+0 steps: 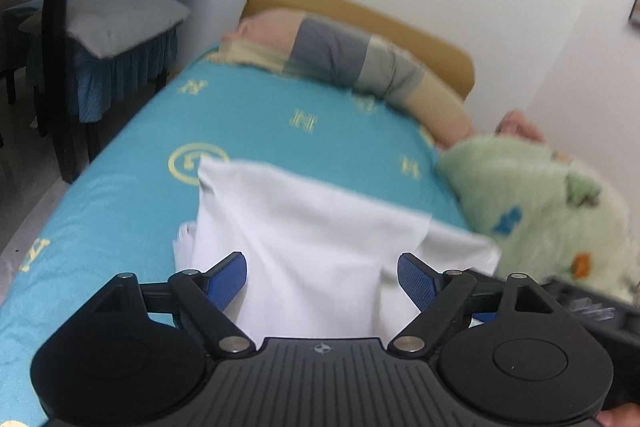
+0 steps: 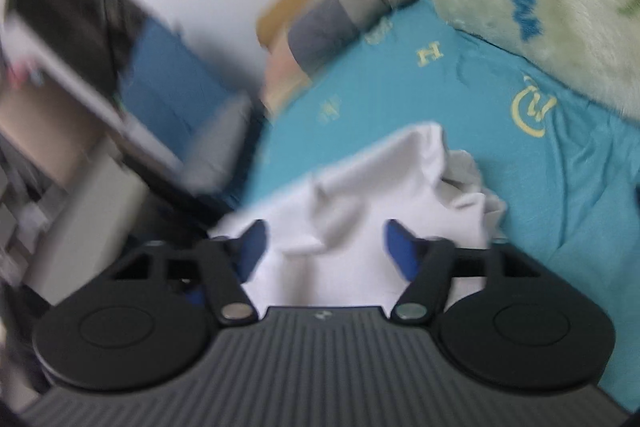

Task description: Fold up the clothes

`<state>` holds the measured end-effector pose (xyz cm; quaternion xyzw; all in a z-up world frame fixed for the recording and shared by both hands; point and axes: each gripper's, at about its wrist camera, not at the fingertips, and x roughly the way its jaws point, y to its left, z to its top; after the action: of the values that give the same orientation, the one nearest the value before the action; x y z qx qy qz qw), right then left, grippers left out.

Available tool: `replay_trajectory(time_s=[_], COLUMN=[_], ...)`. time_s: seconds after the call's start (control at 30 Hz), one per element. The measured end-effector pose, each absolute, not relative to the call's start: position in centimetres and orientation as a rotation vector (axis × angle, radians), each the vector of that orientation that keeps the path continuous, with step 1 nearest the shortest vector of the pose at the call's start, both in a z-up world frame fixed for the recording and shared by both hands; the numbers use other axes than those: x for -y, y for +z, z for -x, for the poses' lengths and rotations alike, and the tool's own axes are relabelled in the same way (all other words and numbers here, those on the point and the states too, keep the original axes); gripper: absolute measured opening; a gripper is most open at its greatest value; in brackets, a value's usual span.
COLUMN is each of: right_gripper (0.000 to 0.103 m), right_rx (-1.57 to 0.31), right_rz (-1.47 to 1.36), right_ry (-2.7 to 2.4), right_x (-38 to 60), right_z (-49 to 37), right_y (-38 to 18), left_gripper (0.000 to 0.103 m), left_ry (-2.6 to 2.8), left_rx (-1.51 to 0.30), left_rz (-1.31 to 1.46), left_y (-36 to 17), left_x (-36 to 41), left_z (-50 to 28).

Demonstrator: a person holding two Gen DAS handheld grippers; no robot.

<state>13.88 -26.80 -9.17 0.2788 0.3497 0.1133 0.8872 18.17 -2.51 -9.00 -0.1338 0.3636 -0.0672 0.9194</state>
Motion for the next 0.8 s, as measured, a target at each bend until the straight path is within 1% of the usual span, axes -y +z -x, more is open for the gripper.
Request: replay_trajectory(time_s=[0.03,0.2,0.3,0.47,0.63,0.8], right_gripper=[0.037,0.032,0.032,0.034,0.034,0.034], right_rx=[-0.738,-0.71,-0.698,-0.705,-0.693,-0.748], right_rz=[-0.512,-0.342,-0.3,-0.265,-0.283,-0.244], right_ry=[0.21,0.146,0.14,0.149,0.186,0.188], right_x=[26.3,25.5,25.4,24.7,24.3,23.6], right_z=[-14.6,-17.9,-19.1,-18.6,-16.1,-12.5], right_y=[-9.8,-12.6,-13.4,-12.9,-10.7,-9.9], left_gripper=[0.084,0.084,0.084,0.084,0.084,0.084], left_ry=[-0.114,-0.028,-0.012,-0.014,-0.042,-0.054], left_rx=[-0.751,-0.767,-0.788,-0.79,-0.796,-0.826], left_rz=[0.261,0.187,0.141,0.142,0.139,0.094], left_y=[-9.6,-12.2,-13.3,-13.0,-11.3,-10.1], left_x=[2.6,3.0,3.1,3.1,3.3,4.0], left_z=[-18.8,-21.7,-22.6,-22.1,-19.1,-15.1])
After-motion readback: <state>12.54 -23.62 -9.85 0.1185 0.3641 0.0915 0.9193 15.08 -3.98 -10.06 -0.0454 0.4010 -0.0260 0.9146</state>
